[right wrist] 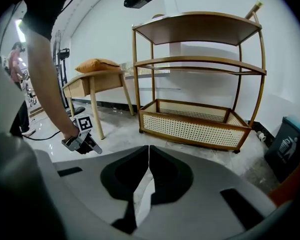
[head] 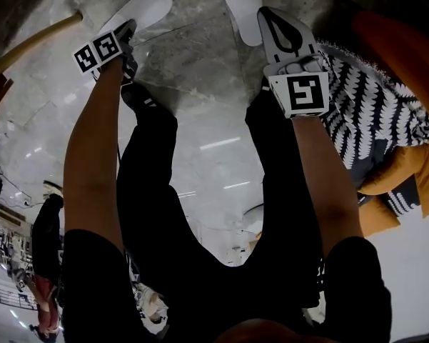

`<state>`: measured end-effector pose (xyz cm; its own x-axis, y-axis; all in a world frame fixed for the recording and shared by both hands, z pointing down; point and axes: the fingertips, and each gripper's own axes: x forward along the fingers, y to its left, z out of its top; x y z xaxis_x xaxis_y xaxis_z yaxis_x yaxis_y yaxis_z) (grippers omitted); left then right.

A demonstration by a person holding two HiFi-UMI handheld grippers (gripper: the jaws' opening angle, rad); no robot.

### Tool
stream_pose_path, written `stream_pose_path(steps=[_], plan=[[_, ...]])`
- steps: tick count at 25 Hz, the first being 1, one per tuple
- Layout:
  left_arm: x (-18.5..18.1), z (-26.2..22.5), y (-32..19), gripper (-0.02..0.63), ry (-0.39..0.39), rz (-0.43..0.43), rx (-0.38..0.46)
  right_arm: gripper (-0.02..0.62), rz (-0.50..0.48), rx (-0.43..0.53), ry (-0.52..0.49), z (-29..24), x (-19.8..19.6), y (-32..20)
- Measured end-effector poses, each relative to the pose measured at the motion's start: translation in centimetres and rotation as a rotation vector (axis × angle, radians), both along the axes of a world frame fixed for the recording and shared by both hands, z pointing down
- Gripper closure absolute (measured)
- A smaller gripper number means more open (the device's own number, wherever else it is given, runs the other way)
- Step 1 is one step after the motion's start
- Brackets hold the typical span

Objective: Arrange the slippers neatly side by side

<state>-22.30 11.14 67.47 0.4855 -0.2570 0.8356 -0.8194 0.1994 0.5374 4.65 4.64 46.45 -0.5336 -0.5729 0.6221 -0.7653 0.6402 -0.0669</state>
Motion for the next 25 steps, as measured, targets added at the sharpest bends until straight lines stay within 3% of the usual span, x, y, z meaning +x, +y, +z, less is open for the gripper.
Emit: stream_pose_path(steps=[9, 16, 21, 25], plan=[[1.2, -7.8, 0.3, 0.583, 0.057, -0.358, 0.052, 0.561, 0.040, -0.013, -0.038, -4.6, 0.4, -0.2], [3.1, -13.3, 1.2, 0.584, 0.160, -0.786, 0.094, 0.561, 0.049, 0.005, -0.062, -8.6, 1.3, -1.5], [5.5, -13.7, 1.8, 0.584, 0.214, -1.057, 0.111, 0.561, 0.052, 0.010, -0.063, -9.3, 3.1, -1.9], [7.6, -12.2, 2.1, 0.584, 0.242, -1.197, 0.114, 0.561, 0.039, 0.017, -0.059, -8.8, 4.7, -2.0]])
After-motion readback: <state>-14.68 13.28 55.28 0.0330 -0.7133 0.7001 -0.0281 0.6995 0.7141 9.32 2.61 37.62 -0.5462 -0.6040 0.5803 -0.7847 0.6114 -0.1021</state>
